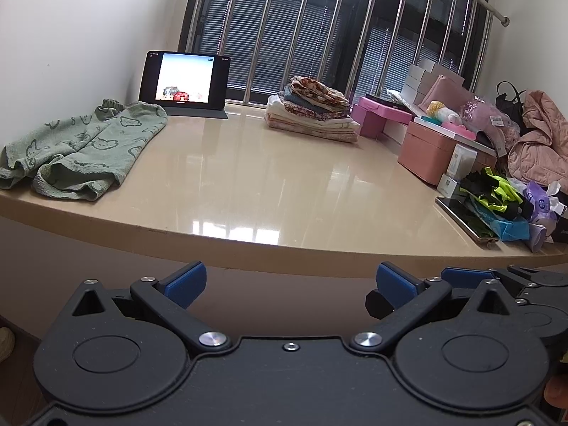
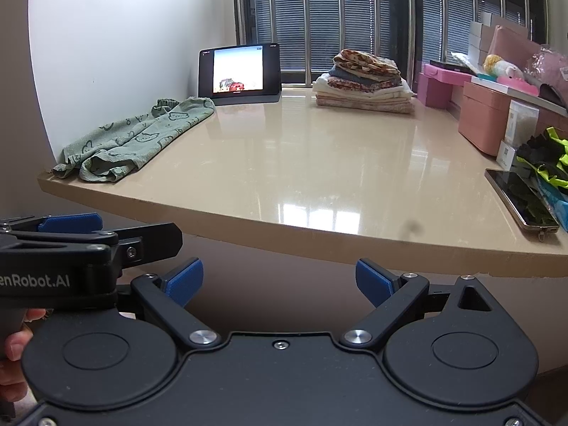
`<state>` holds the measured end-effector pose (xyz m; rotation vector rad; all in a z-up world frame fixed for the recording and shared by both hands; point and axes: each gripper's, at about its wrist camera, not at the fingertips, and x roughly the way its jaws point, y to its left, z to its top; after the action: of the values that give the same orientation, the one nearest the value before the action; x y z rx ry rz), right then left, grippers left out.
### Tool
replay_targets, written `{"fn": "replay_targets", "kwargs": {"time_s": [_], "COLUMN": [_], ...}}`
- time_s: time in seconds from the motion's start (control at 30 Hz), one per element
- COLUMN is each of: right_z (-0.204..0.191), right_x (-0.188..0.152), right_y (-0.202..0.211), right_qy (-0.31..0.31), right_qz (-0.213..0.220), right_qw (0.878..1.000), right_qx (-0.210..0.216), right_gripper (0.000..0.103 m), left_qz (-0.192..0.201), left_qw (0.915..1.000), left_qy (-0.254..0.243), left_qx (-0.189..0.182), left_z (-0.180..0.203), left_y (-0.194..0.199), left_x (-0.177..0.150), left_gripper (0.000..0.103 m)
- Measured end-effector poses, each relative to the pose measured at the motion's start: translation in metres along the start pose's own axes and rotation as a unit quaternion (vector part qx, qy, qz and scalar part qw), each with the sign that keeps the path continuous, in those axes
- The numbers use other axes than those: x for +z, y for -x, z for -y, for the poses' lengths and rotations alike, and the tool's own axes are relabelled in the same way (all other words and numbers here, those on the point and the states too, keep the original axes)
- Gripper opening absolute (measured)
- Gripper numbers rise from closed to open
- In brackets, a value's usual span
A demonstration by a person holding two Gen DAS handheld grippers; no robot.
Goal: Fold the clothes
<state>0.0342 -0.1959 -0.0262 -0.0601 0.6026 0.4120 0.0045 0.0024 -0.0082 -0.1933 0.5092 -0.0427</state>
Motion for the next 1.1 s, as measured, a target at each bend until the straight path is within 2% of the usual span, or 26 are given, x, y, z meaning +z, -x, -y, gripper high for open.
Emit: {"fn": "replay_targets", "kwargs": {"time_s": [0.67, 1.1], "right_z": [0.007, -0.005], "right_x": [0.0, 0.02], "right_y": [-0.012, -0.045], "right_qy": [-0.013, 0.02], "right_qz": [0.001, 0.003], "right_qw": [1.0, 0.999], "right_qx": [0.022, 0.039], "right_gripper": [0.096, 0.096], "left_qz": [-0.007, 0.001], "left_qw": [0.9999, 0.9995], "left_qy": [0.003, -0.003], "left_qx": [0.009, 0.032], "left_z": [-0.007, -0.027], "left_y": [-0.012, -0.034], "left_x": [0.003, 0.019], "left_gripper": [0.103, 0.103]}}
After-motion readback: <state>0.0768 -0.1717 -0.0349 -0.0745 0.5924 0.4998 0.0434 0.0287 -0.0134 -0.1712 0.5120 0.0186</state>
